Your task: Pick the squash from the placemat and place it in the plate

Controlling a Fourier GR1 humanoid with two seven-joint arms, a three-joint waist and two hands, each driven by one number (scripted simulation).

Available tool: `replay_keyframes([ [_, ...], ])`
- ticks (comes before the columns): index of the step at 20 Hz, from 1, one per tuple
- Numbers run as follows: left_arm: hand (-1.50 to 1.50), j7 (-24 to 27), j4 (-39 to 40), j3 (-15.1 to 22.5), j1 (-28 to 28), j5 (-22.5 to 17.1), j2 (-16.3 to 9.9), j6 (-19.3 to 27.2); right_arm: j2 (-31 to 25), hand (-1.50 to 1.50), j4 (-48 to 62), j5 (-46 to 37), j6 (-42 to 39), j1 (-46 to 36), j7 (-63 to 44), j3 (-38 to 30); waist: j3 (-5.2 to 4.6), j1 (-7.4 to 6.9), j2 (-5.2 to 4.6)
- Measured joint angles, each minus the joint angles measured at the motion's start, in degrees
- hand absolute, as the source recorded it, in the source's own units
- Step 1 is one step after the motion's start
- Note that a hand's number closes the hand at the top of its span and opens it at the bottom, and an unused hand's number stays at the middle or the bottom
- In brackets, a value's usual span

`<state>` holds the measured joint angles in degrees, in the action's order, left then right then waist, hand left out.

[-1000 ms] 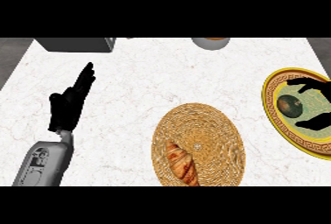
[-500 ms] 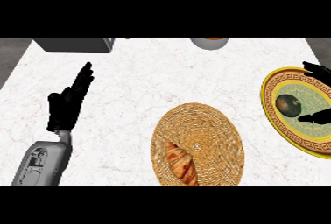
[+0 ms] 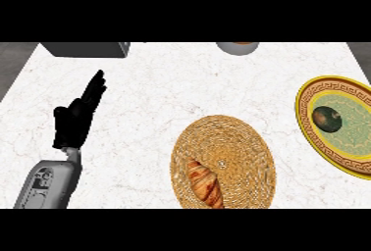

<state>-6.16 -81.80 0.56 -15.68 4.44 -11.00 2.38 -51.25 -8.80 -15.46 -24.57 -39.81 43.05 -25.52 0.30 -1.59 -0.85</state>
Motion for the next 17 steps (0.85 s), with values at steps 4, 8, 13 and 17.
replay_keyframes([
  [4, 0.00, 0.8, 0.3, -0.1, 0.2, -0.2, 0.2, -0.2, -3.6, -1.50, 0.8, 1.7, -1.8, 2.2, -0.8, -1.7, 0.15, -0.24, -0.34],
  [8, 0.00, 0.8, 0.1, 0.2, 0.0, 0.2, 0.7, 0.2, -6.2, -1.50, 0.4, 2.1, -3.6, 4.0, -1.5, -2.0, 0.33, -0.39, -0.52],
  [13, 0.00, 0.8, 0.5, -0.5, -0.4, -0.2, 0.0, -0.3, -7.7, -1.50, -0.3, 2.6, -4.2, 5.9, -1.9, -2.2, 0.48, -0.54, -0.67],
  [17, 0.00, 0.6, 0.6, -0.6, -0.7, -0.4, 0.2, -0.3, -8.5, -1.50, -0.9, 3.2, -4.9, 6.9, -2.4, -2.5, 0.57, -0.49, -0.73],
])
